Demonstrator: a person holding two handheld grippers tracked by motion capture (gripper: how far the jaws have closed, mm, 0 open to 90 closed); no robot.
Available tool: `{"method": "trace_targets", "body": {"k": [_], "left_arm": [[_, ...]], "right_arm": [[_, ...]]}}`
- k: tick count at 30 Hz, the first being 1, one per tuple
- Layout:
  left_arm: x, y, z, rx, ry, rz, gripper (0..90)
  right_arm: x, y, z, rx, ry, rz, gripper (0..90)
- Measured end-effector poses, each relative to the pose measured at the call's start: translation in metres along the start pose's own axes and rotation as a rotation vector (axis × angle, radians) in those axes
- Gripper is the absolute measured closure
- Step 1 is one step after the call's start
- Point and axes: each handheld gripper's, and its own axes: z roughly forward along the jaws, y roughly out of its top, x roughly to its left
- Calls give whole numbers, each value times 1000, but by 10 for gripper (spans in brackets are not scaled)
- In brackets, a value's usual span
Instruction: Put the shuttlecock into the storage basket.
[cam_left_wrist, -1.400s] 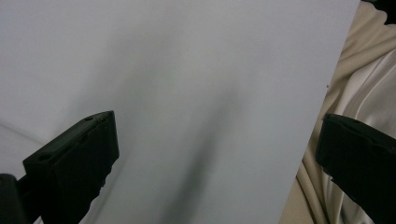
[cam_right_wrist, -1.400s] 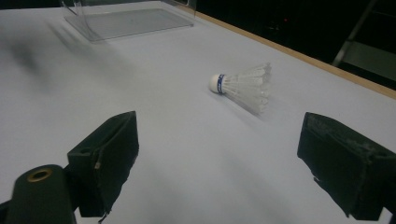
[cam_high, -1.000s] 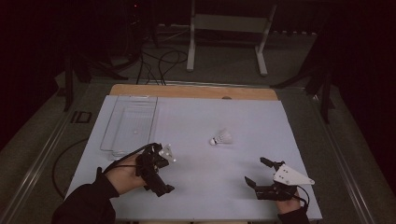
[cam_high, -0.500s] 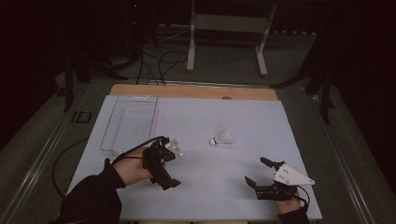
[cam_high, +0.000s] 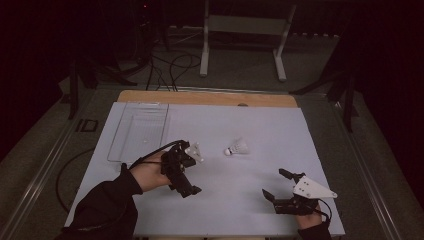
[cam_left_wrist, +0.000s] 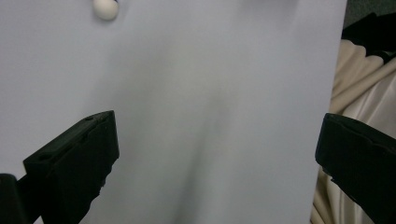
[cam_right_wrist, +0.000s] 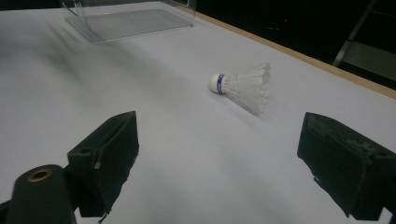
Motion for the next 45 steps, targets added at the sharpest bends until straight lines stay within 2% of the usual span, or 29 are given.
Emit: {"method": "trace_targets", "body": {"k": [4,12,16,20,25,27,30,33,37,40,45], "left_arm": [[2,5,2,-14,3,0,2],[6,14,7,-52,-28,17,2],[6,18,8,-69,-9,37,2],[8,23,9,-107,-4,23,2],[14,27,15,-119,5,-25,2],[16,27,16,-125,6,-32,2],[19,30,17,-140,13,-64,2],[24,32,15,-185,20,-103,2],[26,34,17,-236,30,-101,2],[29,36,20,-252,35,-100,3],[34,40,25,-271,13,-106,2]], "right_arm": [[0,0,0,0,0,-3,126],[0,0,1,1,2,1,126],[0,0,0,-2,1,-2,126],[0,0,0,-1,2,0,126],[0,0,0,-1,1,-4,126],[0,0,-1,-1,2,-3,126],[0,0,-1,0,3,-2,125],[0,0,0,1,4,-1,126],[0,0,0,1,4,-3,125],[0,0,0,1,4,-2,126],[0,0,-1,1,5,-3,125]]}}
